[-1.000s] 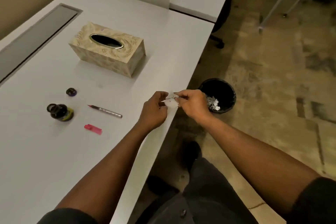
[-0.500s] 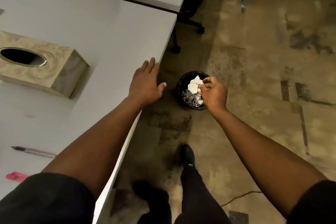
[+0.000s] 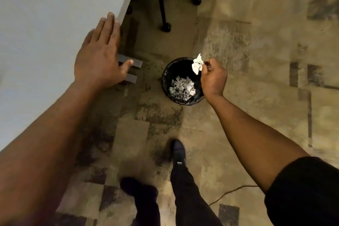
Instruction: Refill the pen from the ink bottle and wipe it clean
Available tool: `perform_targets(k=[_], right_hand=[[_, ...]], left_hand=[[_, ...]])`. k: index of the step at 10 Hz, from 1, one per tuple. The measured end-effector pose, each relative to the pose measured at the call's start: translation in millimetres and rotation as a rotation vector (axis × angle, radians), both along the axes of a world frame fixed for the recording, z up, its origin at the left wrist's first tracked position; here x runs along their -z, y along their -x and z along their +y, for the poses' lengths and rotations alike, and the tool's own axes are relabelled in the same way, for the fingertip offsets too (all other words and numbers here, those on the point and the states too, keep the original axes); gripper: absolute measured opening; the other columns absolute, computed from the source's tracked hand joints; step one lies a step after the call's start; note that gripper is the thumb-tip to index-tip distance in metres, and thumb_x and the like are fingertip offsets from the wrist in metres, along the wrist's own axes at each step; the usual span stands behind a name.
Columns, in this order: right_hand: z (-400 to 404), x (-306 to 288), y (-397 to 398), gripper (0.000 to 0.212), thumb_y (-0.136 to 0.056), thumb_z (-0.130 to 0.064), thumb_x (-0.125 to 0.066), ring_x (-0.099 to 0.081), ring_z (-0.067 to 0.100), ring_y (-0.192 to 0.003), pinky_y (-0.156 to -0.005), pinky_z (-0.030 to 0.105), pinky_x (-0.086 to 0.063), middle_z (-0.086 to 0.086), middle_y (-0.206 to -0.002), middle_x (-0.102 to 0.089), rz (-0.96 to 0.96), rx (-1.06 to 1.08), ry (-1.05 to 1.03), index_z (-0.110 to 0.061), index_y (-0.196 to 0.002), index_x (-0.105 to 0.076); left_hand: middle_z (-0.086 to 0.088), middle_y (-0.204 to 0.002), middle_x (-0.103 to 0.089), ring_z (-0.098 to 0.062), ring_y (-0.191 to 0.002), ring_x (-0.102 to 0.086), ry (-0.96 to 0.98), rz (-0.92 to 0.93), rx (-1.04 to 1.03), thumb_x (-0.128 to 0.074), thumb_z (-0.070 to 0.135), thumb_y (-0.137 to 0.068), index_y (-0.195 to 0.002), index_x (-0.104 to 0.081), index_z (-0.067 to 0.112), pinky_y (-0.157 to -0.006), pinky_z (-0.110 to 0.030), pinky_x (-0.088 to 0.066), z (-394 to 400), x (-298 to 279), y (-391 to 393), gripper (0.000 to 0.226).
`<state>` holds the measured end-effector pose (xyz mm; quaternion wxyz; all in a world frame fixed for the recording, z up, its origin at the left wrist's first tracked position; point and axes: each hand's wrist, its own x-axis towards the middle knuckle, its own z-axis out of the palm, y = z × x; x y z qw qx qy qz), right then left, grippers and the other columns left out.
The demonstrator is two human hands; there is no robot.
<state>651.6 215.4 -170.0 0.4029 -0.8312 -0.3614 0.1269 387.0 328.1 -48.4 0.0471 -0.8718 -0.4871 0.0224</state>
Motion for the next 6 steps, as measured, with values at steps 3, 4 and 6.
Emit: perform_targets(k=[3, 4, 6], right_hand=[[18.7, 76.8, -25.9, 0.013, -0.086, -0.008, -0.053, -0.059, 0.028, -0.081, -0.067, 0.034, -0.041, 0.013, -0.09, -0.066, -0.144, -0.137, 0.081, -0.005, -0.093, -0.064], [22.9, 88.4, -27.8, 0.014, -0.088, -0.009, -0.051, -0.059, 0.032, -0.08, -0.065, 0.037, -0.043, 0.016, -0.093, -0.064, -0.185, -0.175, 0.14, -0.005, -0.095, -0.063], [37.4, 88.2, -31.7, 0.033, -0.094, -0.02, -0.055, -0.059, 0.03, -0.109, -0.081, 0.037, -0.047, 0.009, -0.126, -0.061, -0.203, -0.199, 0.387, -0.013, -0.126, -0.055]], left_hand=[[-0.005, -0.162, 0.005, -0.022, -0.149, 0.001, -0.015, 0.037, -0.025, -0.046, 0.061, -0.086, -0.153, 0.004, 0.016, -0.12, -0.044, -0.013, 1.4, 3.3, -4.2, 0.095], [-0.004, -0.162, 0.006, -0.021, -0.149, 0.003, -0.013, 0.055, -0.029, -0.044, 0.063, -0.085, -0.153, 0.005, 0.016, -0.12, -0.044, -0.012, 2.2, 4.1, -3.3, 0.096], [-0.004, -0.162, 0.007, -0.02, -0.149, 0.004, 0.02, 0.038, -0.035, -0.044, 0.062, -0.086, -0.153, 0.006, 0.017, -0.12, -0.043, -0.011, 0.5, -1.4, -6.6, 0.095]])
